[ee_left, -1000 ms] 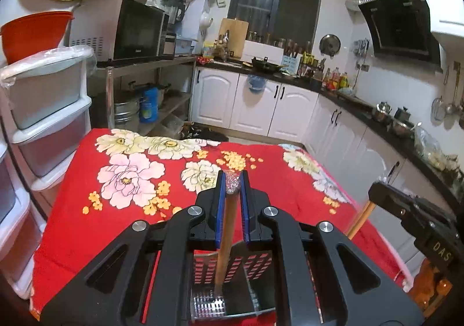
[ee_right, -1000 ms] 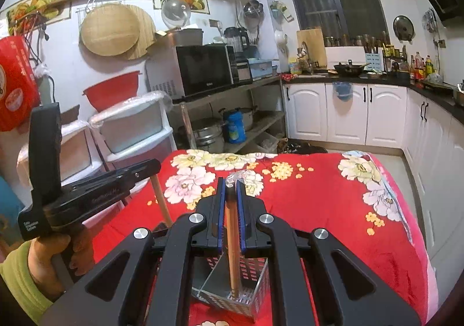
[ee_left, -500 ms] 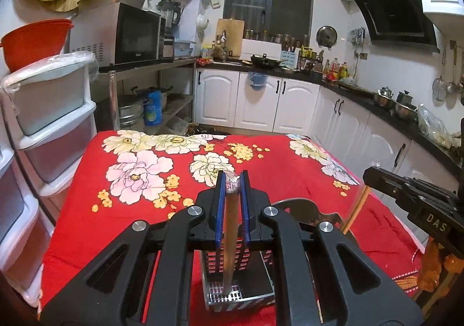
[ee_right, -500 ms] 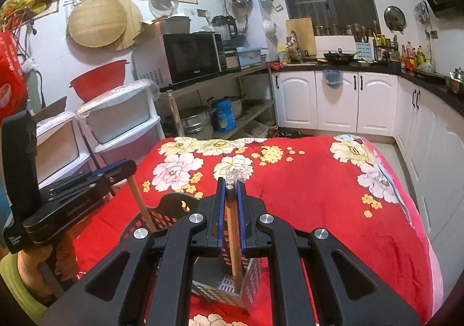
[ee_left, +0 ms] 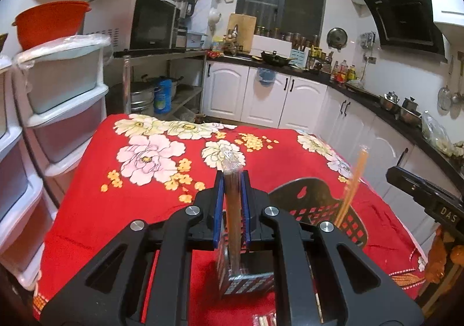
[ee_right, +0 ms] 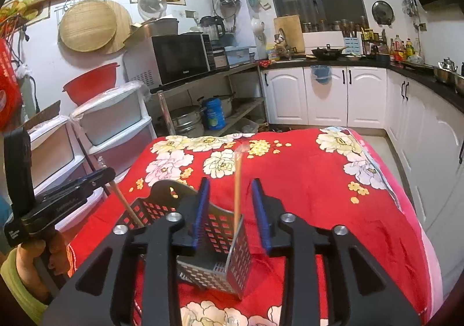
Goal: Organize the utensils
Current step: 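Lower chopsticks into the caddy and open the right tool while the left tool releases its pair, then move both tools back down to the remaining sleeved chopsticks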
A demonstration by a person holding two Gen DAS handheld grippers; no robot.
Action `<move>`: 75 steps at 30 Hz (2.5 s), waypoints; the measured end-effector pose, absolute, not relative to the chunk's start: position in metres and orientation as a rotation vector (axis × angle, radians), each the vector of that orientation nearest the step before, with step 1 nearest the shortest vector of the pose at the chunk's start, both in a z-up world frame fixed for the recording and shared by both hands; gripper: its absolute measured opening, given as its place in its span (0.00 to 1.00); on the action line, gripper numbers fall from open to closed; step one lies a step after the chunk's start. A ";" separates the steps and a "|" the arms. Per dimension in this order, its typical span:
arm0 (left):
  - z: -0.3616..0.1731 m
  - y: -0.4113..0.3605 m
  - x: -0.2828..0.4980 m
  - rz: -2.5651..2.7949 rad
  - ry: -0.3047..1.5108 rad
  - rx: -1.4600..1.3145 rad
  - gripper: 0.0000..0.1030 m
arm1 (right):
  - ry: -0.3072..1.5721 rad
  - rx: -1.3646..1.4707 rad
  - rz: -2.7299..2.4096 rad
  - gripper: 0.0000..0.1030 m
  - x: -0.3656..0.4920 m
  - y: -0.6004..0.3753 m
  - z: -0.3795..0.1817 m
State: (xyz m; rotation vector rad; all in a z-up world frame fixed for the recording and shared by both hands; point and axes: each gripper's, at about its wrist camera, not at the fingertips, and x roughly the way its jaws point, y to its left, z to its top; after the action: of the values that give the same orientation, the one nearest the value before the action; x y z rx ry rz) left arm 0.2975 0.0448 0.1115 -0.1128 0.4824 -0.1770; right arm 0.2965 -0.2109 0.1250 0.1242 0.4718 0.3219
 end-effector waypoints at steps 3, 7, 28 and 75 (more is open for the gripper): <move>0.110 0.052 0.293 -0.168 0.492 -0.131 0.17 | 0.478 0.119 0.321 0.33 0.290 -0.212 0.123; 0.109 0.057 0.284 -0.157 0.489 -0.137 0.25 | 0.478 0.109 0.318 0.38 0.282 -0.213 0.121; 0.089 0.064 0.227 -0.148 0.496 -0.136 0.84 | 0.516 0.068 0.335 0.55 0.235 -0.213 0.092; -0.024 0.046 0.204 -0.262 0.863 -0.120 0.24 | 0.794 -0.003 0.412 0.57 0.210 -0.197 -0.004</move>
State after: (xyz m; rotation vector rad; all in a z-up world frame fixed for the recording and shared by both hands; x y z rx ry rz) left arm 0.2043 0.0462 -0.0239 -0.1198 0.8630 -0.2621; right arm 0.2095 -0.1974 -0.0039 -0.0033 0.7944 0.4125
